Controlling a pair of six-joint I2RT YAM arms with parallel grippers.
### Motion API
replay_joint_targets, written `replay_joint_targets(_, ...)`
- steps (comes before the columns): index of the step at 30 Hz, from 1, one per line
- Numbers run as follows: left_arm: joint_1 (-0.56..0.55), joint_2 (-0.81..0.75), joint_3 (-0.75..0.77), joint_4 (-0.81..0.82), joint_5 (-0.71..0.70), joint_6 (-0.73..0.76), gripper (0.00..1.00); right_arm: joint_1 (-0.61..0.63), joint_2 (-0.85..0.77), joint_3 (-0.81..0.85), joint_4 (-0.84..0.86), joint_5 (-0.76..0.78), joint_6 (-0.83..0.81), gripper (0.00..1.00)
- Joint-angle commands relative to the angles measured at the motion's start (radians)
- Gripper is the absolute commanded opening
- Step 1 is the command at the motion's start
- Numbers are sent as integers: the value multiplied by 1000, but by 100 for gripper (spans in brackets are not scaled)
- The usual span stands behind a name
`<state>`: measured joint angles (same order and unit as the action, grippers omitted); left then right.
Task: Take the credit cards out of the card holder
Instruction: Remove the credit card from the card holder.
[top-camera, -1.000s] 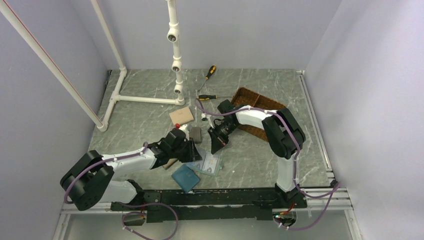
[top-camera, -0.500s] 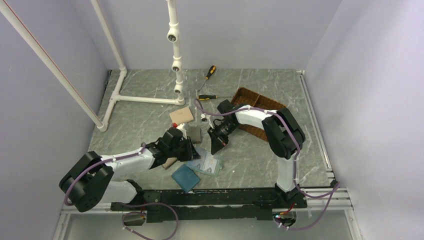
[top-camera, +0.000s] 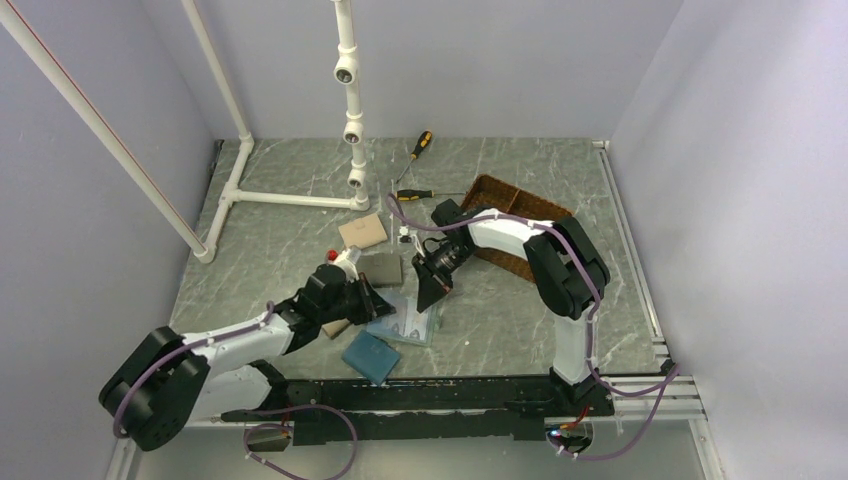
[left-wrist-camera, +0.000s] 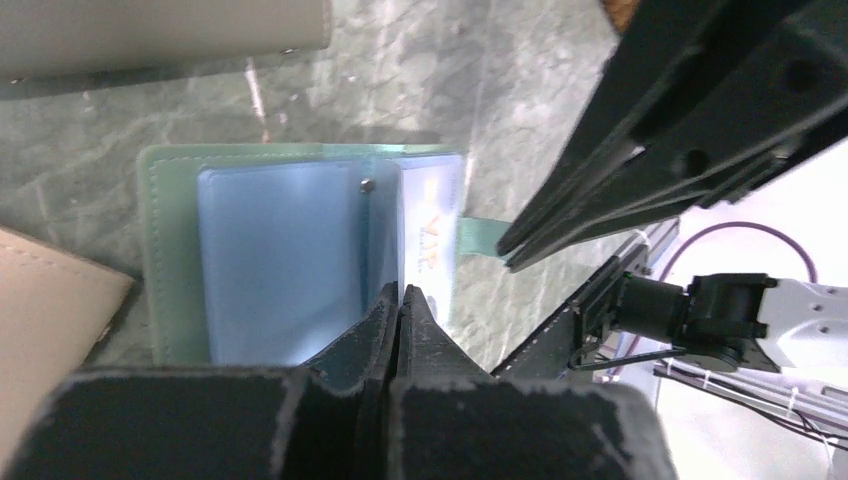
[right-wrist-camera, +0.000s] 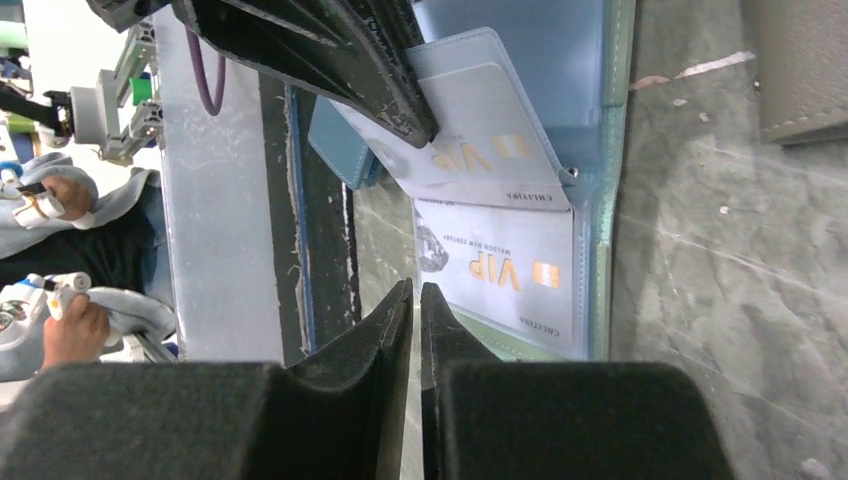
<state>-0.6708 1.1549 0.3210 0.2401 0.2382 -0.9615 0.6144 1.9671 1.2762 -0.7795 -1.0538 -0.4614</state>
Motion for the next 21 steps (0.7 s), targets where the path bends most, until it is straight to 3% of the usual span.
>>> replay_joint_targets(1,4,-96,-42,189,-7,-49,0,14,-34,22,7,-80,-3,10)
replay_joint_targets(8,4,-193,-85,248,-1,-62,0,12,-25,3,92,-62,112,14)
replay_joint_targets(21,4,-261,-118,310,-15,-78,0,-6,-73,5,66,-237,106,43)
